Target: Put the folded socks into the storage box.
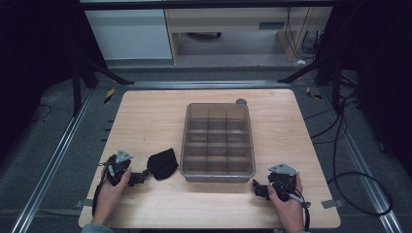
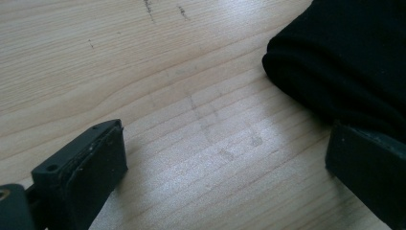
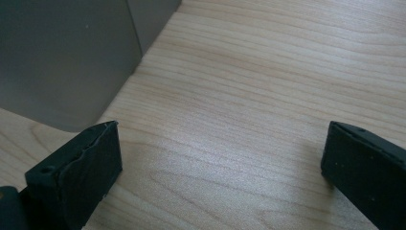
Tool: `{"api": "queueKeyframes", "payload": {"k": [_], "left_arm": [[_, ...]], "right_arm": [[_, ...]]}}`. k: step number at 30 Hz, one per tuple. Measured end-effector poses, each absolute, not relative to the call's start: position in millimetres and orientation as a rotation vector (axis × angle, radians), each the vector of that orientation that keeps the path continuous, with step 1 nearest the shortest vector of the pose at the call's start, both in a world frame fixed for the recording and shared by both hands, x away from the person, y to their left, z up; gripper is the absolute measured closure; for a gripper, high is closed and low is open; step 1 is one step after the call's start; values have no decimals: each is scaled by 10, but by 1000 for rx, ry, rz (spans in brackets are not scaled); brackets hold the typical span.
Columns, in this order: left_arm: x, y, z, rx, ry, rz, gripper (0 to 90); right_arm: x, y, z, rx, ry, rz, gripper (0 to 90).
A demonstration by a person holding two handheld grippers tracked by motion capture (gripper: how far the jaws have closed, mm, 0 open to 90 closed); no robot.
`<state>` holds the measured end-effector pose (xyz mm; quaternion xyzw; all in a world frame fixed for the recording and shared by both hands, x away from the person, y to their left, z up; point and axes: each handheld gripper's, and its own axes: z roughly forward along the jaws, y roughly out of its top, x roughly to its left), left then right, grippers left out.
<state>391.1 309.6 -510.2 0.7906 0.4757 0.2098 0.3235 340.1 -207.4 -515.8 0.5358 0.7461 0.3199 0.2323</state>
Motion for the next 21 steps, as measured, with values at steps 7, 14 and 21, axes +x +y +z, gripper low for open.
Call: {"api": "queueKeyframes", "payload": {"k": [7, 14, 21], "left_arm": [[3902, 3117, -5023, 2138, 1176, 550, 37], [3884, 3197, -4724, 2116, 1140, 519, 36], [3795, 3245, -4306, 2153, 1076, 533, 22]], "right_arm": [[3401, -2073, -5157, 1475, 2050, 879, 5], [3401, -2073, -5157, 1475, 2050, 879, 5], [3401, -2072, -5157, 1476, 2049, 879, 5]]}}
